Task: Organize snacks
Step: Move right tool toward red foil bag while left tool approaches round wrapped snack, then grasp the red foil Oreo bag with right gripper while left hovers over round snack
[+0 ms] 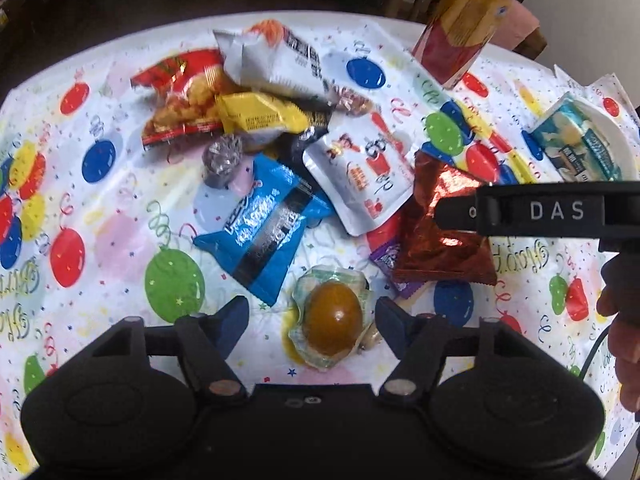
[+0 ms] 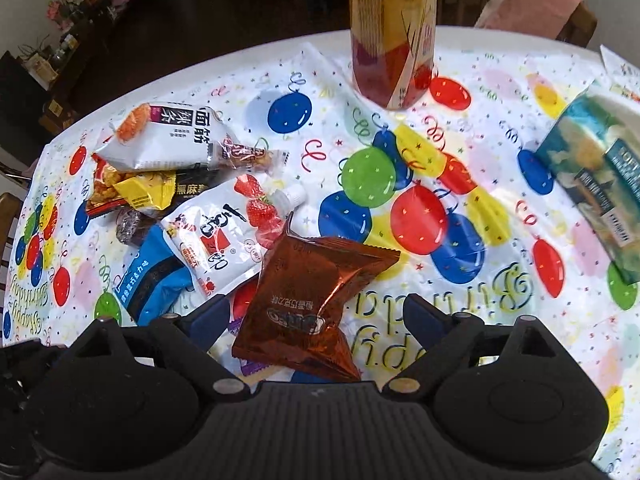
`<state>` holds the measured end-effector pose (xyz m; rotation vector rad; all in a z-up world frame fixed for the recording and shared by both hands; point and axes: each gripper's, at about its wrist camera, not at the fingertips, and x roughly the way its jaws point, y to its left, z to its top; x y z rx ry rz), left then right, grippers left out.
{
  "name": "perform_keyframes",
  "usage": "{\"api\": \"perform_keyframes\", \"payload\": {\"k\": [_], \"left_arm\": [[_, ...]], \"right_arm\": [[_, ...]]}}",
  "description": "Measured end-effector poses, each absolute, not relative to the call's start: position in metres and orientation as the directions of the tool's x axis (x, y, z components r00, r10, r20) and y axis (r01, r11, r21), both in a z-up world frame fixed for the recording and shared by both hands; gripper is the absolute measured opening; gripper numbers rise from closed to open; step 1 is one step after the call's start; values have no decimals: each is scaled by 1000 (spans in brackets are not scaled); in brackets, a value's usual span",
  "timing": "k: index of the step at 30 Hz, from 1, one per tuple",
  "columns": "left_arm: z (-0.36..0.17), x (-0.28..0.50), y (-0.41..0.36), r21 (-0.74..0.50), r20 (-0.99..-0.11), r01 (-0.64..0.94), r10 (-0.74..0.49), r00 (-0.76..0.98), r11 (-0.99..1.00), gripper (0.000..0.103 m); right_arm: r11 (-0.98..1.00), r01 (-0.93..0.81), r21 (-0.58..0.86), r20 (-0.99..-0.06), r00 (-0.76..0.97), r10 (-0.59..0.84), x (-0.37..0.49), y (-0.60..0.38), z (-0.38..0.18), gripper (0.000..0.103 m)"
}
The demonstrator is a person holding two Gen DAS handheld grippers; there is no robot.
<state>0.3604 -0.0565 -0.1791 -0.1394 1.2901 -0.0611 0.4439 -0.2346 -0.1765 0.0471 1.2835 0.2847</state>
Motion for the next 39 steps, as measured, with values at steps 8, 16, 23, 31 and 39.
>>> {"api": "perform_keyframes", "payload": {"k": [8, 16, 23, 31, 39], "left_arm": [[-194, 364, -66, -137, -963, 9, -135, 233, 991, 53], [-200, 368, -62, -168, -962, -22, -159, 223, 986, 43], [-198, 365, -59, -184, -957, -35, -170, 234, 982, 38], [-193, 362, -58, -174, -956, -44, -158, 248, 984, 37], [-174, 352, -56, -200, -946, -42, -181, 268, 979, 37]], "right_arm": [[963, -182, 198, -941, 239, 239, 446, -226, -188, 84], [962, -161, 218, -941, 226, 251, 446, -226, -192, 61], [963, -162, 214, -938, 240, 249, 444, -226, -189, 46], [958, -151, 244, -925, 261, 276, 440, -235, -177, 41], [944, -181, 275, -907, 277, 317, 422, -242, -147, 25]]}}
